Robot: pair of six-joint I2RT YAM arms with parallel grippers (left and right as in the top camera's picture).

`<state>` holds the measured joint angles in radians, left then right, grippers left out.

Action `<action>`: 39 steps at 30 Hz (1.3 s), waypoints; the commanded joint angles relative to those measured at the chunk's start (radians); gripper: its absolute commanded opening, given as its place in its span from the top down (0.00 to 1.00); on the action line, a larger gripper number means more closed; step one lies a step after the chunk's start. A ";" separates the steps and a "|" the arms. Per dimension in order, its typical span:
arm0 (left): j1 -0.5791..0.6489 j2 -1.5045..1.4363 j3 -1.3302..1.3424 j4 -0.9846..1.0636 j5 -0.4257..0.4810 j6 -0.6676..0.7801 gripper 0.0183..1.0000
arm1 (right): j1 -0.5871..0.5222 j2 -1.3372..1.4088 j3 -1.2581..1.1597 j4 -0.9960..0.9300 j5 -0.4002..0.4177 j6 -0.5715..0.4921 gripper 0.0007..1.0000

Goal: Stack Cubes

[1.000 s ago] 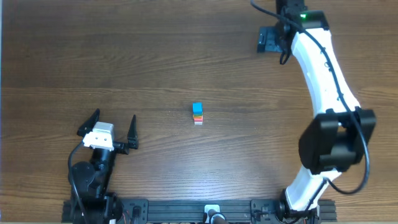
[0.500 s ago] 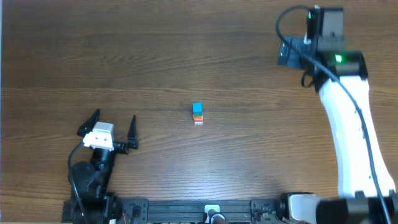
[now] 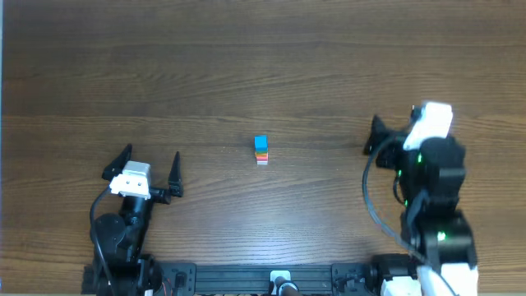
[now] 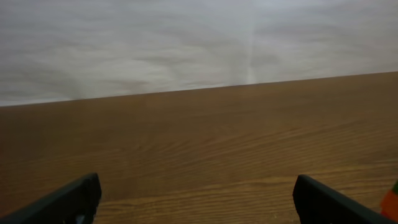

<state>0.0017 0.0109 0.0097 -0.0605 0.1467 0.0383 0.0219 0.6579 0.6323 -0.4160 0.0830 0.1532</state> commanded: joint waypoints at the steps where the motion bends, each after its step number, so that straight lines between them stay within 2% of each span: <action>1: 0.005 -0.004 -0.004 -0.003 0.010 0.014 0.00 | -0.003 -0.170 -0.200 0.111 -0.048 -0.005 0.01; 5: 0.005 -0.004 -0.004 -0.003 0.010 0.014 0.00 | -0.004 -0.304 -0.338 0.183 -0.068 -0.006 0.01; 9: 0.005 -0.004 -0.004 -0.003 0.010 0.014 0.00 | -0.011 -0.414 -0.423 0.200 -0.068 -0.052 0.01; 14: 0.005 -0.004 -0.004 -0.003 0.010 0.014 0.00 | -0.037 -0.525 -0.487 0.203 -0.127 -0.156 0.01; 21: 0.005 -0.004 -0.004 -0.003 0.010 0.014 0.00 | -0.069 -0.654 -0.564 0.231 -0.154 -0.159 0.01; 33: 0.005 -0.004 -0.004 -0.003 0.010 0.014 0.00 | -0.076 -0.652 -0.621 0.365 -0.157 -0.159 0.01; 39: 0.005 -0.004 -0.004 -0.003 0.010 0.014 0.00 | -0.076 -0.652 -0.628 0.348 -0.153 -0.159 0.01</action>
<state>0.0017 0.0101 0.0097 -0.0605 0.1467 0.0383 -0.0456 0.0158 0.0128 -0.0704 -0.0551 -0.0006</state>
